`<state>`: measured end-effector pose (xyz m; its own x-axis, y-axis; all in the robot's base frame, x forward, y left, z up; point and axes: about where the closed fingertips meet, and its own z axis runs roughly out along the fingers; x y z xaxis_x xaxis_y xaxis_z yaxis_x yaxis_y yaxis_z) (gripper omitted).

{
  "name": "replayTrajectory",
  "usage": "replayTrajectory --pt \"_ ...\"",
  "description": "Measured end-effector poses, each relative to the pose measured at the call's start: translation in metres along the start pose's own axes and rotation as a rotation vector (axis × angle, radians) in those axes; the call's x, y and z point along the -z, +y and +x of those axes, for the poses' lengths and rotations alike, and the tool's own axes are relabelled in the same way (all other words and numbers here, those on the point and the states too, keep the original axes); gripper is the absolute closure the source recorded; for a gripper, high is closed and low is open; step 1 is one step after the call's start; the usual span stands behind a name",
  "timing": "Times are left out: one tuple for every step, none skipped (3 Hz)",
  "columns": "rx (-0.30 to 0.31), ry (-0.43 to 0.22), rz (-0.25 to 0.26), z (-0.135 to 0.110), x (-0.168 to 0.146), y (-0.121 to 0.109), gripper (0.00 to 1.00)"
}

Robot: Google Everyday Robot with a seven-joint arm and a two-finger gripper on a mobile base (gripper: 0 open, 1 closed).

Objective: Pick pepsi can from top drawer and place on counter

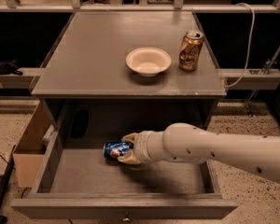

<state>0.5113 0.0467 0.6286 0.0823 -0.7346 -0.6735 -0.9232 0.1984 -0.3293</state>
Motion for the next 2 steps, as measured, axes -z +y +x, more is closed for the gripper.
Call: replayTrajectory --pt "0.0 0.0 0.0 0.0 0.0 0.0 1.0" --pt "0.003 0.008 0.021 -0.002 0.013 -0.001 1.0"
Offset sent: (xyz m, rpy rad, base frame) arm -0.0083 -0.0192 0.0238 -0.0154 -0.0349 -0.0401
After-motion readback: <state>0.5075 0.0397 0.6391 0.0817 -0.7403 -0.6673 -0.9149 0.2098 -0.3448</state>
